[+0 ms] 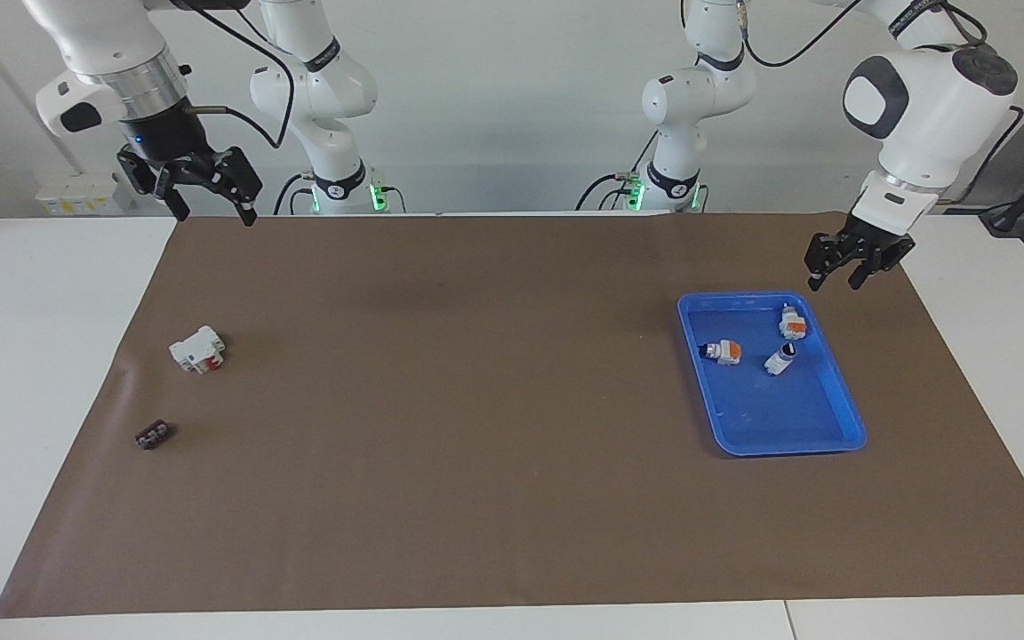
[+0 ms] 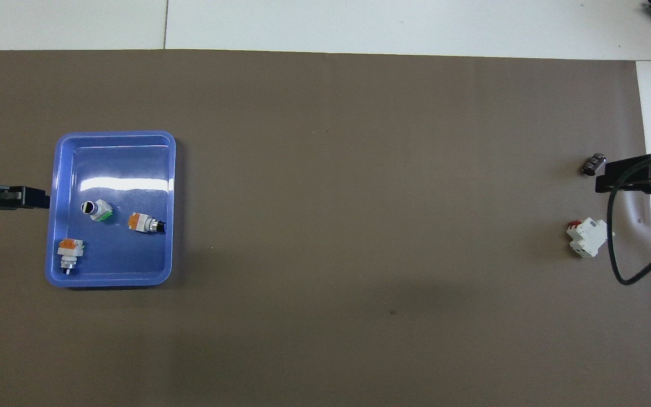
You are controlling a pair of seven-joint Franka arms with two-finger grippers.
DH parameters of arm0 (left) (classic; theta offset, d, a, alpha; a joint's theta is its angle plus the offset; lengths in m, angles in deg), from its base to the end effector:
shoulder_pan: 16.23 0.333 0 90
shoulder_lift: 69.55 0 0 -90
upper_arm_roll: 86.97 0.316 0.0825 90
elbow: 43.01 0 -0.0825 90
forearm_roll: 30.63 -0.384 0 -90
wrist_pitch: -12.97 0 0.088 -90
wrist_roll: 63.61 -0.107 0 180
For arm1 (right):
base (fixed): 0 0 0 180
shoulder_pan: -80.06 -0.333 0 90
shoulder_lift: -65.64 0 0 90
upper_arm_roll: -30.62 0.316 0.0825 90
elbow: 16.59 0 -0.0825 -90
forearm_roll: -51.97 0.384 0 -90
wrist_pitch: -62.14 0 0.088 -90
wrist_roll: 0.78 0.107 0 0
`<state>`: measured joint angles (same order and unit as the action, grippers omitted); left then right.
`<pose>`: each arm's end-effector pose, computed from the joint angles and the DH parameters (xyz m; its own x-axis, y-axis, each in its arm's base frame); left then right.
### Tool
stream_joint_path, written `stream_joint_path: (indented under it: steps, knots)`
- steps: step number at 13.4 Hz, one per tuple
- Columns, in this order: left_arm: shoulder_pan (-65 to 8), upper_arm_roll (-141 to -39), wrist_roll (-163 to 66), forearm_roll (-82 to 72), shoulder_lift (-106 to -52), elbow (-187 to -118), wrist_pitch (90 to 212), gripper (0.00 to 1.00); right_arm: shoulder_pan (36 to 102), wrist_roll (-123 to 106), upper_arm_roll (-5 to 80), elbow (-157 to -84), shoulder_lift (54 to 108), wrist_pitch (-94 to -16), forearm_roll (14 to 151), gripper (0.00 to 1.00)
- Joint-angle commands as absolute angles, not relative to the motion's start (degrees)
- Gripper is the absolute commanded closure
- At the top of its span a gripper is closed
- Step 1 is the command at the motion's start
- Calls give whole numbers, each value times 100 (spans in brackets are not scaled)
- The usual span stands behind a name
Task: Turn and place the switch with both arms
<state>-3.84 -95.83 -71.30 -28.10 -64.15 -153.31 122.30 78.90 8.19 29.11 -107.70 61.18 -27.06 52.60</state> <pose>0.5403 0.0276 0.5359 0.9951 -0.0585 0.0791 -0.0601 -0.9980 0.0177 0.5289 -0.0027 0.6563 0.9859 -0.1618 0.0419 -0.1611 -0.9867 -0.0198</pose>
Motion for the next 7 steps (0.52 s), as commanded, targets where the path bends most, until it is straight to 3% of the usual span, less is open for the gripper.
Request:
stream_joint_path:
  steps: [1,7]
  knots:
    - [-892,-9558,-6592,-2896,-6972,-14130,11355,31,7839,512,2903,-10624,6204,-2548,4942,0]
    - [-1746,-9549,-6001,-2888,-7578,-12328,9368,21,7813,554,2895,-10703,6195,-2425,5100,0]
